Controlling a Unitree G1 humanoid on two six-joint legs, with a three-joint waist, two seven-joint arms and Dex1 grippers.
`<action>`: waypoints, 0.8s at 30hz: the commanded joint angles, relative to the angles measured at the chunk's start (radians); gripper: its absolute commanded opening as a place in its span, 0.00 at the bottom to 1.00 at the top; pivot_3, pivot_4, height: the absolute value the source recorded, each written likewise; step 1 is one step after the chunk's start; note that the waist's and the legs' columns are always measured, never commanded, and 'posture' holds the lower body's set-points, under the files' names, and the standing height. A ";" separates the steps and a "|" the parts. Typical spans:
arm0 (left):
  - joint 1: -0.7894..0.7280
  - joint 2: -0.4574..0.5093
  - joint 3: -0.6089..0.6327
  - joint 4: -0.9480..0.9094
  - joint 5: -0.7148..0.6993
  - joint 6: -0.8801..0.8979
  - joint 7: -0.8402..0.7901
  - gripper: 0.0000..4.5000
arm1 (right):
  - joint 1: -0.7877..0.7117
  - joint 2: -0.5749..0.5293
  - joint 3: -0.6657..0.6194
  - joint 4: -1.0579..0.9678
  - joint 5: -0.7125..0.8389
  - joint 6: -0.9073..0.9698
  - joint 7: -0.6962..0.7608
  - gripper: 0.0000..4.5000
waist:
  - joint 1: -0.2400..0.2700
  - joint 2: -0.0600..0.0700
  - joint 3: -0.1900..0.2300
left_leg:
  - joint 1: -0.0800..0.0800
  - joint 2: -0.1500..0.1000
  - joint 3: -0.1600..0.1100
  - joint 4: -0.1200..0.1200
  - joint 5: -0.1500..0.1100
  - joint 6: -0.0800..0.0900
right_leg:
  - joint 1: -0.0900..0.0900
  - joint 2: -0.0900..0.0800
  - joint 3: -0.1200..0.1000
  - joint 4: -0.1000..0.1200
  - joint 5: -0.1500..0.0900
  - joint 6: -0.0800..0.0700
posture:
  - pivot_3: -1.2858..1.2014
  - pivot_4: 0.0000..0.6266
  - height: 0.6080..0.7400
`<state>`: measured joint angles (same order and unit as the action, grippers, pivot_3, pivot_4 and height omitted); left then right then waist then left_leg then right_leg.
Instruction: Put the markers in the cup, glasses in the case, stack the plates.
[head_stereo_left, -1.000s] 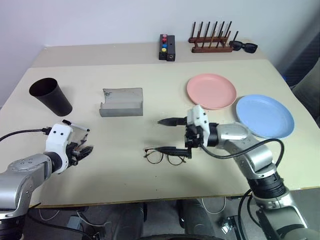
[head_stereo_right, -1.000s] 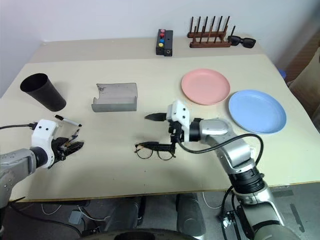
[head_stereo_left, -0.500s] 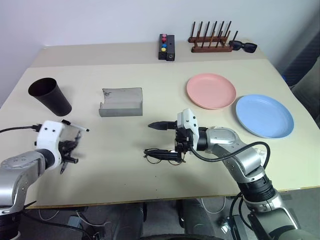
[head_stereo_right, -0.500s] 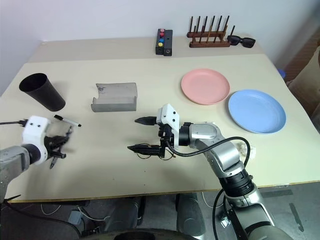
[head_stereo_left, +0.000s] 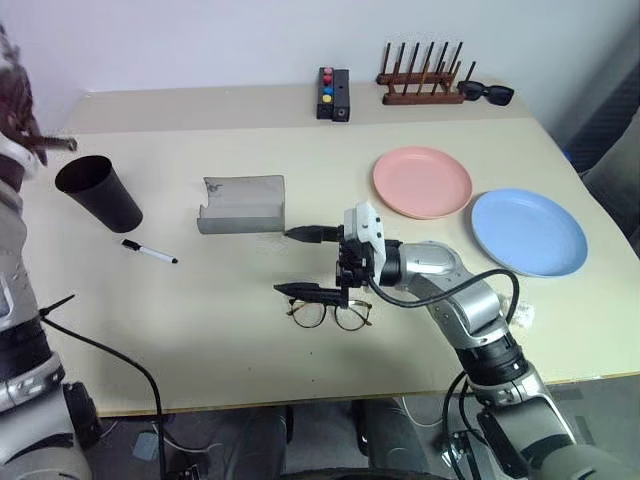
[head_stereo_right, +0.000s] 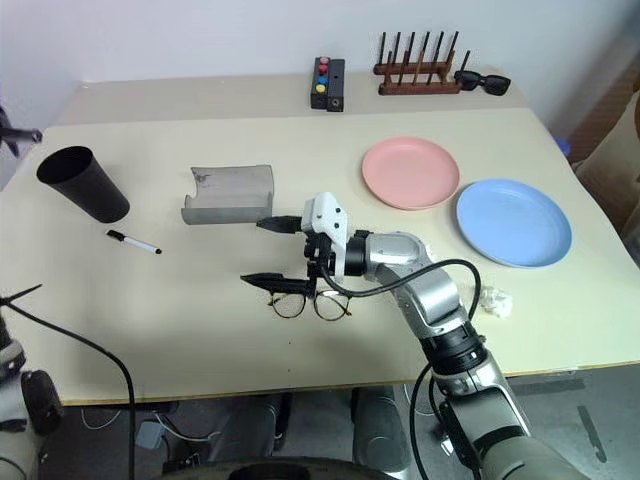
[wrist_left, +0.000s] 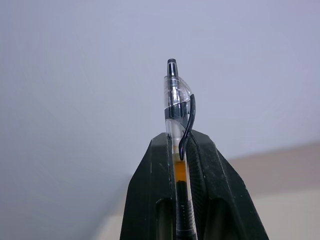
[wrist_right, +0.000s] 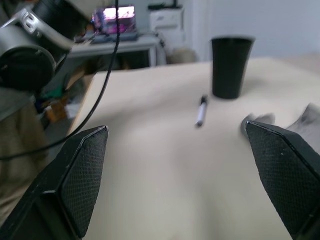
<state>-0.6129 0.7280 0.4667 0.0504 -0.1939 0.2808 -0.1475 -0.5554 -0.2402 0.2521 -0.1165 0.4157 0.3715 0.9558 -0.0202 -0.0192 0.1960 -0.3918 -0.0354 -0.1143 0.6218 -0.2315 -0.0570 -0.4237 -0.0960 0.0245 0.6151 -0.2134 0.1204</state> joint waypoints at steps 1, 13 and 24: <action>-0.094 -0.008 -0.048 0.221 0.092 -0.216 0.058 0.01 | -0.052 0.070 -0.030 0.004 0.001 -0.062 -0.063 1.00 | 0.002 0.000 0.000 | 0.000 0.000 0.000 0.000 0.000 -0.001 | 0.000 0.000 0.000 0.001 0.000 0.000 | 0.52 0.24 0.99; -0.215 -0.053 -0.092 0.748 0.130 -0.625 0.114 0.01 | -0.037 0.153 -0.027 -0.045 0.034 -0.038 -0.150 1.00 | 0.001 -0.001 0.000 | -0.001 0.000 0.000 0.000 0.001 -0.002 | -0.001 0.000 0.000 0.001 0.001 0.001 | 0.52 0.24 0.99; -0.209 -0.083 -0.106 0.837 0.123 -0.691 0.113 0.01 | -0.040 0.157 -0.023 -0.041 0.056 -0.024 -0.148 1.00 | 0.000 -0.001 0.000 | -0.001 0.000 0.000 0.000 0.001 -0.001 | -0.001 0.000 0.000 0.002 0.001 0.001 | 0.52 0.24 0.99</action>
<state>-0.8193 0.6399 0.3653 0.9034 -0.0668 -0.3822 -0.0395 -0.5868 -0.0957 0.2433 -0.1147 0.4522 0.3560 0.8082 -0.0205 -0.0200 0.1956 -0.3925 -0.0357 -0.1147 0.6220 -0.2305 -0.0585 -0.4246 -0.0963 0.0243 0.6174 -0.2126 0.1218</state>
